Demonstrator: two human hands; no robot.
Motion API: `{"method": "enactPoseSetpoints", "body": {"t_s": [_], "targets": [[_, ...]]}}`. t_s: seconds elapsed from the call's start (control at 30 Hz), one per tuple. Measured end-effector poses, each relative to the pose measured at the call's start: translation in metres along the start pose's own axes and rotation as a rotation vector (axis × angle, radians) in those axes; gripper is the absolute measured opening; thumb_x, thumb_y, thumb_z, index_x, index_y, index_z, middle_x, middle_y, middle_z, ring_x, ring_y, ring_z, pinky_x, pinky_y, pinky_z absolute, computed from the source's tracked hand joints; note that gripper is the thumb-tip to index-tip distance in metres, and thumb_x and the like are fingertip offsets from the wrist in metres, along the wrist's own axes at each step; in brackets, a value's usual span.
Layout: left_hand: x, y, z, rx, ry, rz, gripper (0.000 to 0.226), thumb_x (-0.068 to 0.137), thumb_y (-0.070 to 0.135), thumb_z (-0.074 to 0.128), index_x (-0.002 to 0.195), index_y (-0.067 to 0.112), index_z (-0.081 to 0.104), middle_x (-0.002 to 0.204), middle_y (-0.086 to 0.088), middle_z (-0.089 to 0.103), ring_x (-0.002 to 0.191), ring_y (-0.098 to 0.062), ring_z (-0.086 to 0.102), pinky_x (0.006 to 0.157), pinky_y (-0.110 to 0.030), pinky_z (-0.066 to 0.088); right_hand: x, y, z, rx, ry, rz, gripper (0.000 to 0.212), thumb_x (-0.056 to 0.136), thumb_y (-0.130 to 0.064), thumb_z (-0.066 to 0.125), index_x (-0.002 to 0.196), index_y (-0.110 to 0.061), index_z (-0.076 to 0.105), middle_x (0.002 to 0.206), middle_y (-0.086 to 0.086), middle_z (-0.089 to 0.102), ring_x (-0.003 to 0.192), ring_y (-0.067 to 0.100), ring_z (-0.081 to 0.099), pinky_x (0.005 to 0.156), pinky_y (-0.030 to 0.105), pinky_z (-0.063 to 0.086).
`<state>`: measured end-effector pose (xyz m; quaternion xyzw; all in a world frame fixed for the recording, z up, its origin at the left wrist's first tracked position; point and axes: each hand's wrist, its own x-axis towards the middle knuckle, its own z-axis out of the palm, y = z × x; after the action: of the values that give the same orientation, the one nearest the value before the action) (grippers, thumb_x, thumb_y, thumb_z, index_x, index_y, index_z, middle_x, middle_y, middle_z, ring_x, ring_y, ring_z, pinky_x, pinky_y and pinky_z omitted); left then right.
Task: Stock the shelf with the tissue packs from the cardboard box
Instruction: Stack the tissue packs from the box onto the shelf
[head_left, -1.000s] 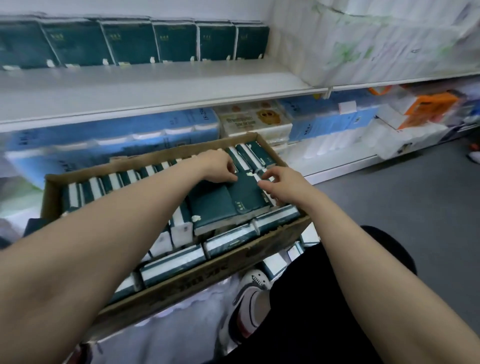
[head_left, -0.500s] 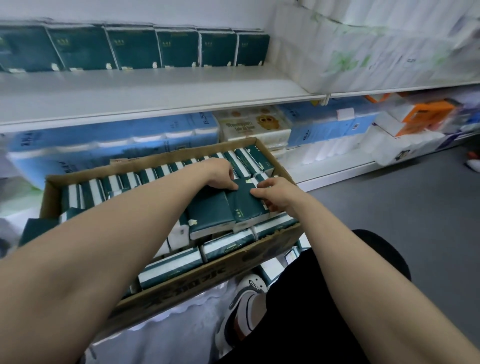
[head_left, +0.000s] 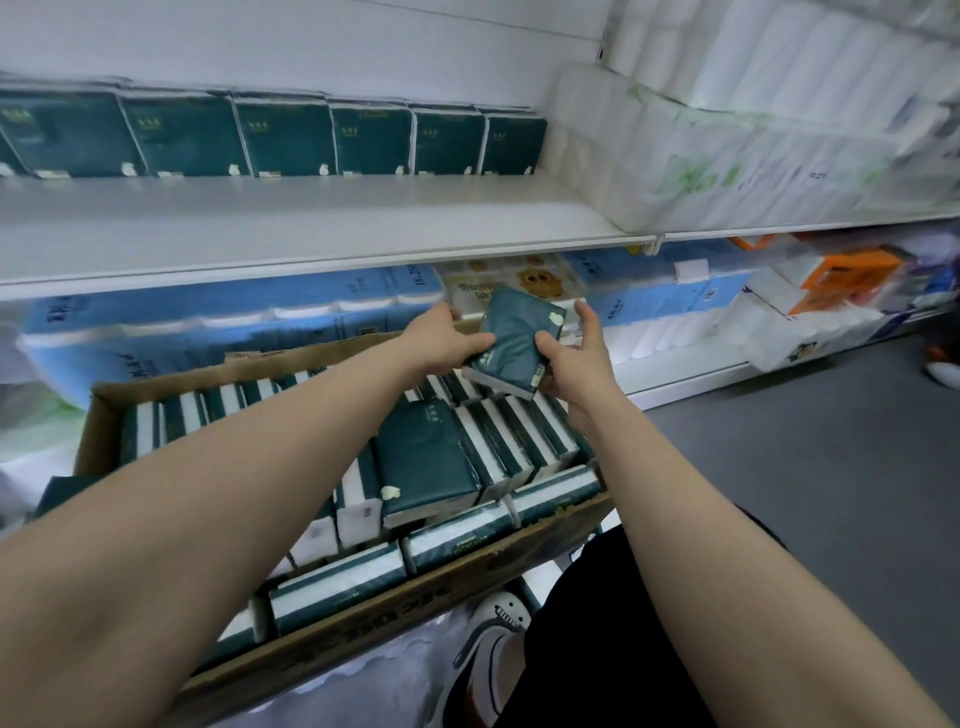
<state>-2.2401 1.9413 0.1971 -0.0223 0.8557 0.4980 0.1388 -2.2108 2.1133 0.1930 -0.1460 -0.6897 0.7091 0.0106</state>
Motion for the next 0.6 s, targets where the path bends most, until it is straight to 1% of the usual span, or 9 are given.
{"method": "enactPoseSetpoints", "body": {"t_s": [0.07, 0.1, 0.2, 0.27, 0.33, 0.4, 0.47, 0.5, 0.6], "targets": [[-0.005, 0.005, -0.009, -0.226, -0.066, -0.078, 0.061, 0.087, 0.039, 0.070, 0.133, 0.008, 0.044, 0.122, -0.012, 0.062, 0.102, -0.028, 0.067, 0.085, -0.043, 0.058, -0.001, -0.007, 0.011, 0.038, -0.015, -0.028, 0.057, 0.100, -0.006, 0.054, 0.146, -0.033, 0.035, 0.119, 0.002, 0.060, 0.083, 0.016, 0.068, 0.052, 0.024, 0.054], [-0.008, 0.006, -0.014, -0.296, -0.107, -0.097, 0.052, 0.088, 0.035, 0.069, 0.127, 0.007, 0.049, 0.116, -0.012, 0.066, 0.098, -0.027, 0.070, 0.082, -0.042, 0.059, -0.002, -0.011, 0.017, 0.045, -0.031, -0.038, 0.052, 0.100, -0.006, 0.053, 0.143, -0.032, 0.038, 0.120, 0.003, 0.060, 0.083, 0.017, 0.067, 0.051, 0.024, 0.053], [-0.015, 0.003, -0.035, -0.420, -0.112, -0.105, 0.038, 0.088, 0.024, 0.071, 0.118, 0.005, 0.055, 0.106, -0.013, 0.072, 0.091, -0.023, 0.073, 0.076, -0.037, 0.061, -0.004, -0.017, 0.036, 0.039, -0.098, -0.062, 0.041, 0.099, -0.008, 0.055, 0.133, -0.027, 0.040, 0.122, 0.011, 0.062, 0.086, 0.021, 0.067, 0.055, 0.027, 0.056], [-0.020, -0.003, -0.055, -0.482, -0.043, -0.093, 0.034, 0.087, 0.016, 0.071, 0.113, 0.002, 0.054, 0.107, -0.016, 0.071, 0.090, -0.023, 0.072, 0.076, -0.038, 0.061, -0.005, -0.022, 0.051, -0.024, -0.111, -0.094, 0.032, 0.098, -0.013, 0.058, 0.125, -0.023, 0.043, 0.118, 0.010, 0.063, 0.087, 0.020, 0.067, 0.062, 0.029, 0.058], [-0.028, -0.009, -0.080, -0.539, 0.035, -0.066, 0.034, 0.086, 0.011, 0.072, 0.113, -0.001, 0.055, 0.106, -0.017, 0.070, 0.088, -0.023, 0.072, 0.076, -0.039, 0.061, -0.003, -0.029, 0.069, -0.078, -0.106, -0.126, 0.021, 0.097, -0.018, 0.061, 0.115, -0.018, 0.049, 0.117, 0.009, 0.062, 0.096, 0.021, 0.066, 0.073, 0.035, 0.060], [-0.036, -0.019, -0.108, -0.508, 0.174, -0.030, 0.042, 0.080, 0.016, 0.079, 0.109, 0.002, 0.052, 0.109, -0.015, 0.066, 0.093, -0.025, 0.070, 0.081, -0.042, 0.060, -0.003, -0.037, 0.090, -0.118, -0.124, -0.163, 0.016, 0.096, -0.019, 0.063, 0.109, -0.015, 0.054, 0.113, 0.007, 0.063, 0.097, 0.019, 0.064, 0.078, 0.036, 0.058], [-0.043, -0.031, -0.136, -0.454, 0.297, -0.009, 0.065, 0.067, 0.029, 0.085, 0.113, 0.010, 0.042, 0.115, -0.015, 0.062, 0.099, -0.028, 0.067, 0.086, -0.044, 0.057, -0.003, -0.044, 0.117, -0.152, -0.151, -0.203, 0.019, 0.096, -0.018, 0.063, 0.112, -0.011, 0.056, 0.107, 0.004, 0.063, 0.091, 0.015, 0.062, 0.073, 0.030, 0.055], [-0.046, -0.037, -0.150, -0.462, 0.340, -0.003, 0.069, 0.066, 0.029, 0.084, 0.116, 0.012, 0.039, 0.115, -0.017, 0.061, 0.100, -0.029, 0.067, 0.086, -0.045, 0.057, -0.004, -0.046, 0.133, -0.169, -0.168, -0.227, 0.021, 0.096, -0.018, 0.063, 0.114, -0.011, 0.056, 0.106, 0.003, 0.062, 0.091, 0.015, 0.061, 0.070, 0.027, 0.053], [-0.056, -0.055, -0.190, -0.513, 0.449, 0.018, 0.058, 0.080, 0.014, 0.077, 0.122, 0.007, 0.037, 0.104, -0.013, 0.062, 0.098, -0.030, 0.067, 0.088, -0.042, 0.056, -0.005, -0.048, 0.182, -0.244, -0.223, -0.309, 0.022, 0.095, -0.018, 0.064, 0.115, -0.014, 0.056, 0.106, 0.002, 0.062, 0.094, 0.016, 0.061, 0.066, 0.024, 0.050]]}}
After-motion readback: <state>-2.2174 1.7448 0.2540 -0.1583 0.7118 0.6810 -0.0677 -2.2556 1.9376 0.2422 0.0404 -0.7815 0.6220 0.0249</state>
